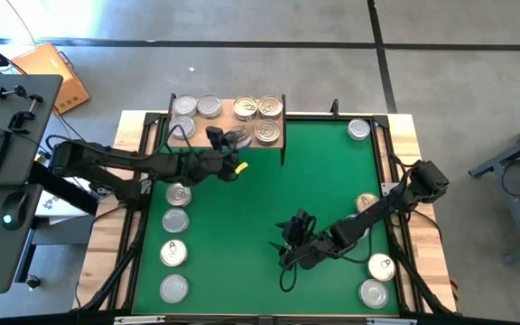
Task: Stack canned seafood by type on shelf
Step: Put the blue-pink tuna can on the shelf
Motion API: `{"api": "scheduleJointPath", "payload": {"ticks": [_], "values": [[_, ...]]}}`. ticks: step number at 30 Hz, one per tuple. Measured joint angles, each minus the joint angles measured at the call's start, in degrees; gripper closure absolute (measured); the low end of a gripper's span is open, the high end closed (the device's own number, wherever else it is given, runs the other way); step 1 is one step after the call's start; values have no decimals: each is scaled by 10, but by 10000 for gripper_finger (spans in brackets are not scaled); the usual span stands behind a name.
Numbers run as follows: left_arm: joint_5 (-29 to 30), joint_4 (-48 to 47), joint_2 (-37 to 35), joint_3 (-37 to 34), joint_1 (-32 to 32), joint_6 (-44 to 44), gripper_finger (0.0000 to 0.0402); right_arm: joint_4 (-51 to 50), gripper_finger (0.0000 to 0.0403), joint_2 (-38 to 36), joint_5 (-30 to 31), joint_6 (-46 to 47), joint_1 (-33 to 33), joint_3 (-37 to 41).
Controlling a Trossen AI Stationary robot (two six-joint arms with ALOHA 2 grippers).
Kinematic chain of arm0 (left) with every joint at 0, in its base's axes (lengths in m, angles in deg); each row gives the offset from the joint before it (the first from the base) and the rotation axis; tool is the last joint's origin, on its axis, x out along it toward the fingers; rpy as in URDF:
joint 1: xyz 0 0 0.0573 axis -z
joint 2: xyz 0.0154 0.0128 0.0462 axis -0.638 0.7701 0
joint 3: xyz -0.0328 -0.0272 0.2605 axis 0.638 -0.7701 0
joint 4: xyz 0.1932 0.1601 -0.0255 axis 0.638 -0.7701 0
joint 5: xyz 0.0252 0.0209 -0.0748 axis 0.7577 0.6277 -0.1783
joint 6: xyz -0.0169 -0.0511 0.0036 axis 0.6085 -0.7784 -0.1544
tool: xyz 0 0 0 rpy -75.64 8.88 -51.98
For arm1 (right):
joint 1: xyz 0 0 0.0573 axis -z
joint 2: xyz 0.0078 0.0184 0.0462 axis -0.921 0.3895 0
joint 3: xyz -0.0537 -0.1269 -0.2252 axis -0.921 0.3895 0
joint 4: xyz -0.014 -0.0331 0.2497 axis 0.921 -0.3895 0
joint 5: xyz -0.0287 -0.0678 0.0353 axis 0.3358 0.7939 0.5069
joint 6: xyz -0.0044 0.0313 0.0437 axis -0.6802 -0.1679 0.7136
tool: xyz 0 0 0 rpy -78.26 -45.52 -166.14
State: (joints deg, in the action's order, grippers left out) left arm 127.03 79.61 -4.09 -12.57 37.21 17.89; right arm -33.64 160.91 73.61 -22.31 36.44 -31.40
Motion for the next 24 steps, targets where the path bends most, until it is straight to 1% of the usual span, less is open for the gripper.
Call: {"api": "scheduleJointPath", "payload": {"ticks": [2, 6, 20, 24], "values": [[-13, 0, 0, 0, -13, 6, 205, 0, 123, 0, 0, 0, 0, 0], [-66, -9, 0, 0, -35, 11, 199, 0, 123, 0, 0, 0, 0, 0], [-97, -9, 0, 0, -64, 9, 193, 0, 123, 0, 0, 0, 0, 0], [-133, -9, 0, 0, -74, -2, 192, 0, 123, 0, 0, 0, 0, 0]]}}
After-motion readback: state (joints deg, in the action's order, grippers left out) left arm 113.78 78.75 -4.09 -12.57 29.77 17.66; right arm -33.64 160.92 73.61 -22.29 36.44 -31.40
